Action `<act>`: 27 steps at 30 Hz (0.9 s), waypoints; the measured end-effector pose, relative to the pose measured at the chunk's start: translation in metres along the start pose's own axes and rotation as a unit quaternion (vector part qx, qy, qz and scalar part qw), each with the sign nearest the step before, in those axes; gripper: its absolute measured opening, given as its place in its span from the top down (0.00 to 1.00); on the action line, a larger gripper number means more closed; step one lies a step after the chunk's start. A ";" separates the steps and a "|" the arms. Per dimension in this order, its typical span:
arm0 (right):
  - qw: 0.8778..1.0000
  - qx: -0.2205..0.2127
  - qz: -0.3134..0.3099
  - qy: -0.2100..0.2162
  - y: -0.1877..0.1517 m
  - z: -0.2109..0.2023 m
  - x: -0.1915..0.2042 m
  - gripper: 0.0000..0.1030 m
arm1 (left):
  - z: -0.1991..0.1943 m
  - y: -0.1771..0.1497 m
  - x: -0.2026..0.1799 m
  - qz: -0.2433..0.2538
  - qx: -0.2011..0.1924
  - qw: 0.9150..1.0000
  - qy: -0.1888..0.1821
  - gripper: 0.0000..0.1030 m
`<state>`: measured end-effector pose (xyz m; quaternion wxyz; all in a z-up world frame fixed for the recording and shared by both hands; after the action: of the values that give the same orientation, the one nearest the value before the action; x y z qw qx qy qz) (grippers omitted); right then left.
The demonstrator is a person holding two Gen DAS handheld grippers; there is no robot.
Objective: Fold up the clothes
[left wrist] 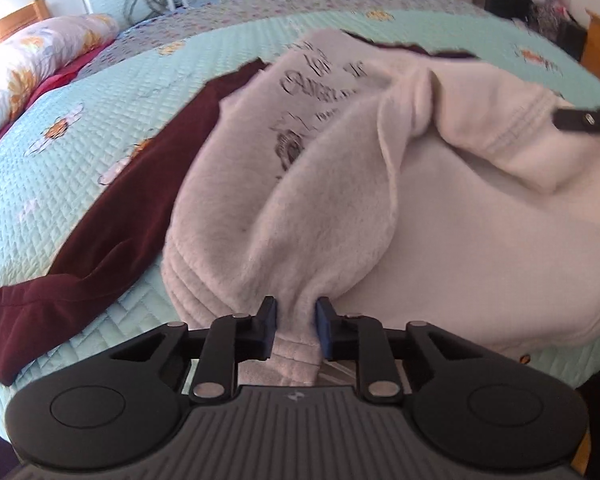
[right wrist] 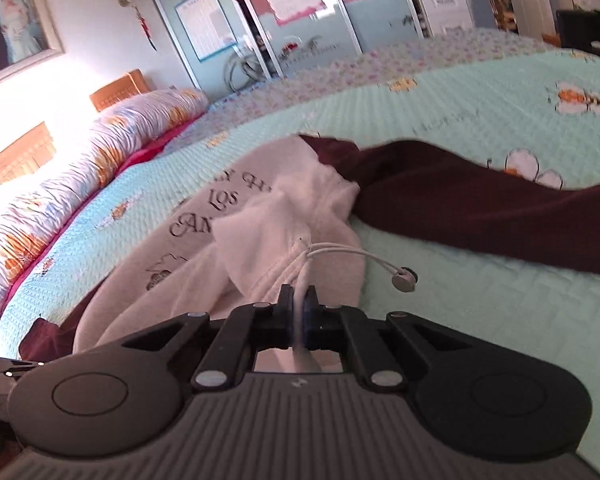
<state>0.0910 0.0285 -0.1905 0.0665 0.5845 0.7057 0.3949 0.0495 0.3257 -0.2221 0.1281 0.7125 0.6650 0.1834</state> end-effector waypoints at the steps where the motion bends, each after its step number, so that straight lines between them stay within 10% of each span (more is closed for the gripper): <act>1: 1.000 -0.009 -0.007 0.001 -0.001 -0.010 0.004 0.97 | -0.010 -0.001 0.008 -0.011 -0.010 1.000 -0.005 0.80; 6: 0.998 -0.042 -0.038 0.011 -0.024 -0.076 0.019 1.00 | -0.074 -0.023 0.060 -0.068 -0.068 0.995 -0.014 0.81; 12: 1.000 0.002 -0.025 -0.016 -0.066 -0.089 0.002 0.90 | -0.064 -0.048 0.092 -0.116 -0.035 0.993 -0.005 0.84; 16: 0.999 -0.010 -0.030 0.009 -0.041 -0.070 0.011 0.37 | -0.073 -0.039 0.060 -0.053 -0.045 0.997 -0.030 0.76; 19: 0.999 -0.013 -0.032 0.029 -0.015 -0.047 0.013 0.29 | -0.070 -0.023 0.024 0.013 -0.046 0.998 -0.039 0.56; 27: 0.992 0.091 0.056 0.064 0.045 0.068 -0.038 0.41 | -0.043 -0.019 -0.015 0.040 -0.003 0.998 -0.043 0.55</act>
<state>0.1749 0.0280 -0.2222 -0.0542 0.6000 0.7077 0.3691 0.0134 0.3102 -0.1932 0.1512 0.7454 0.6292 0.1599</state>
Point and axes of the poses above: each gripper's, at about its wrist camera, not at the fingertips, and z roughly the way its jaws point, x to its left, y to its top, the point moved 3 cm from there along z, roughly the way its jaws point, and after that the axes turned 14 degrees about x, right-handed, at the moved point
